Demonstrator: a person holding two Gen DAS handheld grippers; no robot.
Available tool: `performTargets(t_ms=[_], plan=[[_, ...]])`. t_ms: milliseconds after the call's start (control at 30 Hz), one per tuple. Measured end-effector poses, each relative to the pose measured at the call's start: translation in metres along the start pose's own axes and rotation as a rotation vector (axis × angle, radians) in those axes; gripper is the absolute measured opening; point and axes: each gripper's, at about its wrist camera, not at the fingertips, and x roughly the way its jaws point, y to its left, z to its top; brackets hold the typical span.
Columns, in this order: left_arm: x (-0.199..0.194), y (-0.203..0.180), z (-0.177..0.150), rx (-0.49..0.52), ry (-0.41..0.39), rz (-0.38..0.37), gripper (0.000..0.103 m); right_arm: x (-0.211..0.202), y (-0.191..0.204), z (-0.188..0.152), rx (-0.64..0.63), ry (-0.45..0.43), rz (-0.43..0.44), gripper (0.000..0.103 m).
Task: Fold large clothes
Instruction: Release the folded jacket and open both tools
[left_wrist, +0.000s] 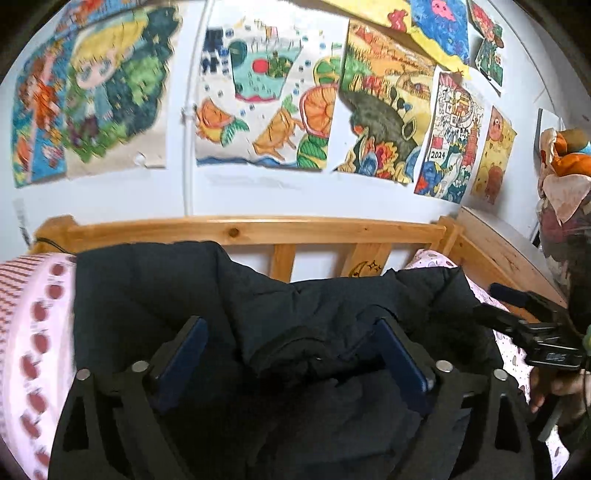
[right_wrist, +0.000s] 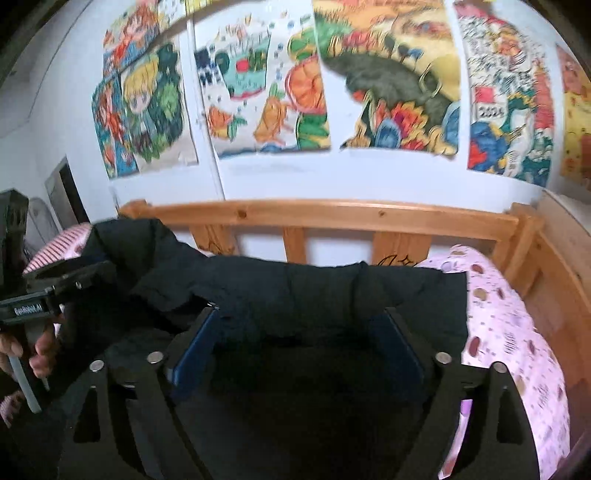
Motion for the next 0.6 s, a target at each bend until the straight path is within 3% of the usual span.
performTargets(t_ms=[233, 300, 600], plan=[[-0.066, -0.022, 0.000, -0.013, -0.137, 0.039, 0.103, -0.063, 0.025, 0.000, 0.001, -0.081, -0.009, 0.095], [-0.090, -0.027, 0.000, -0.009, -0.166, 0.046, 0.103, -0.081, 0.034, -0.002, -0.014, -0.104, -0.026, 0.102], [-0.192, -0.049, -0.017, 0.032, -0.260, 0.106, 0.103, -0.171, 0.062, -0.014, -0.039, -0.164, -0.046, 0.102]])
